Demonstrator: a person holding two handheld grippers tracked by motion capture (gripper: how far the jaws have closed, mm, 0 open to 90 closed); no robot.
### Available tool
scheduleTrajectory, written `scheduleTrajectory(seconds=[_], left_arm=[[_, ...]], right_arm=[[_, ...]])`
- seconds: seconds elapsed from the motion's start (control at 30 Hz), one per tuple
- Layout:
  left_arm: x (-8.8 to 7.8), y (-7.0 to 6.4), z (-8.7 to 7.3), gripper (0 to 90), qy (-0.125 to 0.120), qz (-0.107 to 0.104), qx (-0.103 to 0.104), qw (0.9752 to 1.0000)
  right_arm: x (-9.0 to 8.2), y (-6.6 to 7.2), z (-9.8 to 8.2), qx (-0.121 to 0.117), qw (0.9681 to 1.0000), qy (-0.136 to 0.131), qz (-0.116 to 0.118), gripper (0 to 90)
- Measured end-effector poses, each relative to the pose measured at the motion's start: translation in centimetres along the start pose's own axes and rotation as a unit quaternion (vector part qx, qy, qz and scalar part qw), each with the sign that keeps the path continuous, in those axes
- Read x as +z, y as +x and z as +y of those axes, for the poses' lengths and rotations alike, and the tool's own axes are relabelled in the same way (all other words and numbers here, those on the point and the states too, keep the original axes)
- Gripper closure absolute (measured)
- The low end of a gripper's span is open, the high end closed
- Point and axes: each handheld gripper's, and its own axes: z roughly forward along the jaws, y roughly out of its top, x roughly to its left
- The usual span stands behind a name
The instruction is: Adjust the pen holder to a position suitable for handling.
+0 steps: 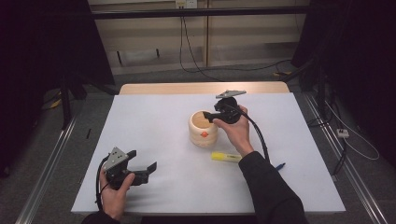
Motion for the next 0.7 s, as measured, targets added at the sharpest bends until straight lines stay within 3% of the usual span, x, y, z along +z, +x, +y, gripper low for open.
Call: scheduleTrajectory(seconds=[0.1,0.2,0.63,0.7], left_arm=[[0.0,0.0,0.0,5.3,0.0,0.0,0.001,1.0],[0.0,0.0,0.0,5.3,0.0,0.002,0.0,1.0],[-0.3,0.1,-0.2,4.9,0.001,-0.013,0.008,0.9999],[-0.3,0.1,-0.3,4.9,-0.004,-0.01,-0.002,0.9999]], right_arm=[[-0.9,-0.2,-0.1,-0.003,0.9999,-0.015,0.007,25.3],[-1.9,-0.9,-0.4,0.014,0.9996,-0.021,0.013,15.8],[-5.1,-2.3,-2.0,0.016,0.9989,-0.03,0.032,5.3],[-5.5,-2.5,-2.3,0.017,0.9987,-0.03,0.037,5.1]])
